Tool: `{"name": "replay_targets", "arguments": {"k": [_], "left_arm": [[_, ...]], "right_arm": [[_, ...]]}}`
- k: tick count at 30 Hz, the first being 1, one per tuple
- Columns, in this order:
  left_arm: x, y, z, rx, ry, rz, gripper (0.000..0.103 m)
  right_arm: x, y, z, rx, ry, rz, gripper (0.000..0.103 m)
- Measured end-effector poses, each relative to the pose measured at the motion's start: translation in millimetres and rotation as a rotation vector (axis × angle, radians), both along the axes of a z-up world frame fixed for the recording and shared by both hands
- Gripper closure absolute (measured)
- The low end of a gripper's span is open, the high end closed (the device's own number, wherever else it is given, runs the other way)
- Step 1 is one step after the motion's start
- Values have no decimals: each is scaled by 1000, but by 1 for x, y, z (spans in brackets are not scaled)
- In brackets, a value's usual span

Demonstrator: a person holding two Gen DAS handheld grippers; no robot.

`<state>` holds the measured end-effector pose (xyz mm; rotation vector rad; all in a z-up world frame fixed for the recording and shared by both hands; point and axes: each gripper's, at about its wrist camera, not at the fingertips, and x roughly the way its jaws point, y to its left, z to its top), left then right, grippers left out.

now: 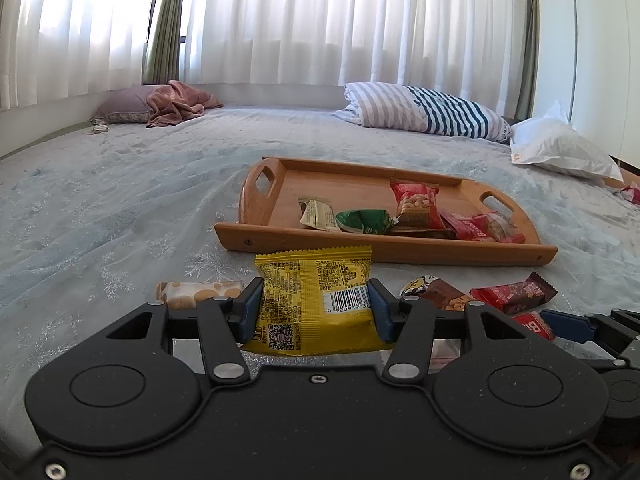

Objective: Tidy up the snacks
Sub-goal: 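Grasp the yellow chip bag with the left tool while the right tool grasps the Biscoff packet, then carry the yellow bag onto the tray with the left tool while the right tool places the Biscoff packet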

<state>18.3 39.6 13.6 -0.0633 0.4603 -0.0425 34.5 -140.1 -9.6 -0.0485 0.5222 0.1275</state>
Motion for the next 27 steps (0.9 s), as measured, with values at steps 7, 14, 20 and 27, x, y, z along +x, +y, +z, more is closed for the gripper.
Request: {"name": "replay_targets", "arguments": {"k": [7,14,20,27], "left_arm": [[11,1,7,-11,-9,-10,51],[40,6,25,-25,-37,-28,51],[79,10,45,-37,-55,-40,51],[138,2,60,-53,-24,-67,51]], "right_arm": [[-3,-10,18,24,-38,-14,36],[23,-26,39,25,-94,-44,36],[64,-47,54,38,-106,-63,36],[133,-73,62,78,-26,-44,36]]}}
